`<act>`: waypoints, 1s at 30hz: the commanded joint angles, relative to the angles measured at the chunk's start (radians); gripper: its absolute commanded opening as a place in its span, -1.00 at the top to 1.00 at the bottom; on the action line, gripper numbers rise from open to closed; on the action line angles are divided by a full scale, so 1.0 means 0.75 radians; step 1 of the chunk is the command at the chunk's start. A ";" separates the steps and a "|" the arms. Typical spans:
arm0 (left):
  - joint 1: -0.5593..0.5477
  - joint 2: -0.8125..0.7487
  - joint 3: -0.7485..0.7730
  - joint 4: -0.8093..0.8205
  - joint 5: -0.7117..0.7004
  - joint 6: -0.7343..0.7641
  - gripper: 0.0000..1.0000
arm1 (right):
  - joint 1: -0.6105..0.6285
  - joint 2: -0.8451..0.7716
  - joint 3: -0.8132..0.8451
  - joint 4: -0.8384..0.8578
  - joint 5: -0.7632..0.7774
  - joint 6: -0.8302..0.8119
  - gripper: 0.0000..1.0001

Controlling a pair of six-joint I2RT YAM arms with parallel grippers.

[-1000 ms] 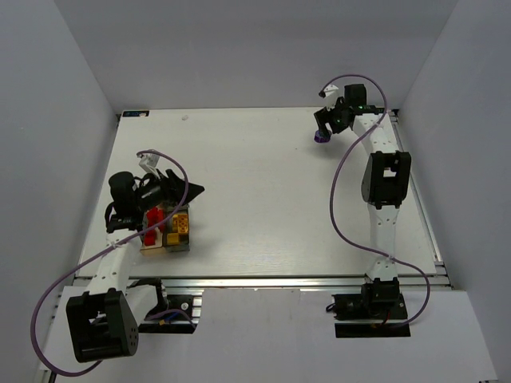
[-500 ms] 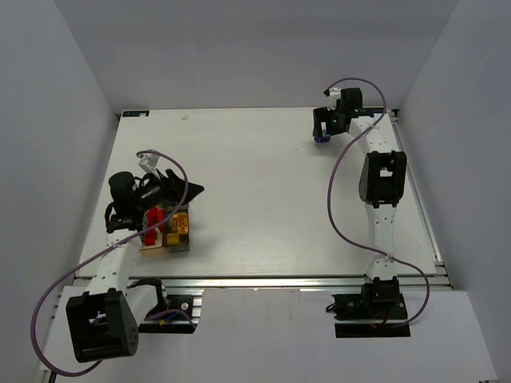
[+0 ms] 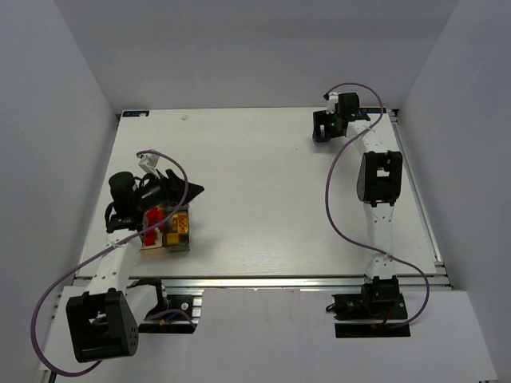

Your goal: Sort the legos into containers by color

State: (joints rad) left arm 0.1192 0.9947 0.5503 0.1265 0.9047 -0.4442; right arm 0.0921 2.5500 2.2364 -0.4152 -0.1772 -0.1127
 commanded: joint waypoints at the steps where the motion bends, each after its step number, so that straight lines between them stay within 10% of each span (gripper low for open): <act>1: -0.004 -0.027 0.007 -0.007 0.005 0.026 -0.60 | 0.004 0.005 0.019 0.063 0.017 0.005 -0.63; 14: -0.004 -0.028 -0.028 0.111 0.092 -0.064 -0.62 | 0.014 -0.182 -0.165 0.030 -0.217 -0.146 0.83; 22: -0.089 0.064 0.025 0.216 0.160 -0.314 -0.90 | 0.020 -0.751 -0.715 -0.202 -1.225 -0.875 0.99; 30: -0.300 0.216 0.195 -0.001 0.081 -0.369 -0.95 | 0.124 -1.046 -0.918 -0.898 -1.498 -1.962 0.95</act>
State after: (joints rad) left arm -0.0456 1.1530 0.6712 0.1627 0.9771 -0.6804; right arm 0.1497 1.7752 1.6051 -0.8154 -1.1648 -1.1767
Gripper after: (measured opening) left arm 0.969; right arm 0.703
